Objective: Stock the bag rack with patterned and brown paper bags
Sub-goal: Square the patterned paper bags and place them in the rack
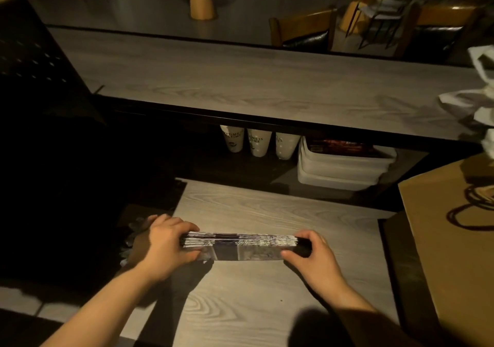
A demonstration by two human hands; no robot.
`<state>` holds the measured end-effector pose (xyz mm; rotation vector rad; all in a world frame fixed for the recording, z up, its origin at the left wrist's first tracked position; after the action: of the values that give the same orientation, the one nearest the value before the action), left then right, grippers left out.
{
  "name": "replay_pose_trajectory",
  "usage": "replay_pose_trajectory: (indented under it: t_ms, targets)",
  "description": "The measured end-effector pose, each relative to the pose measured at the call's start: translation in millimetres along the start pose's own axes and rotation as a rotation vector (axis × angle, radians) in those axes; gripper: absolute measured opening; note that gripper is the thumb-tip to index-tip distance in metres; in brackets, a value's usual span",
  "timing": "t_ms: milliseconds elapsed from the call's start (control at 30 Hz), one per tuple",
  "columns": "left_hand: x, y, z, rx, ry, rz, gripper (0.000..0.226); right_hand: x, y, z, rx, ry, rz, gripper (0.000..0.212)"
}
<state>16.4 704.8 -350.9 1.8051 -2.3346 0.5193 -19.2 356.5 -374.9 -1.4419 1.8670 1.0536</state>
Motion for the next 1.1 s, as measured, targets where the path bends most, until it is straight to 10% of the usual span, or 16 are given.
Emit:
replay_pose_trajectory:
  t_ms: [933,1100]
  targets:
    - [-14.7,-3.3,27.9,-0.125,-0.175,0.031,0.071,-104.9,0.3,56.8,-0.385,0.935,-0.435,0.023]
    - [-16.3,-6.0,12.5,0.300,0.065,0.039,0.080,-108.9,0.9,48.6,-0.365,0.909,-0.470,0.018]
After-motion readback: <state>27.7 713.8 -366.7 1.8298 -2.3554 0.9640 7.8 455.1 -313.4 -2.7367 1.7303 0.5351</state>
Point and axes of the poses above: each hand's wrist, its own y-axis away from the middle knuckle, its own z-axis out of the palm, x = y × z, the point moved 4 cm from there along -y, towards the middle knuckle, and after that the axes turned 2 degrees about -y, right-handed, at the moved point
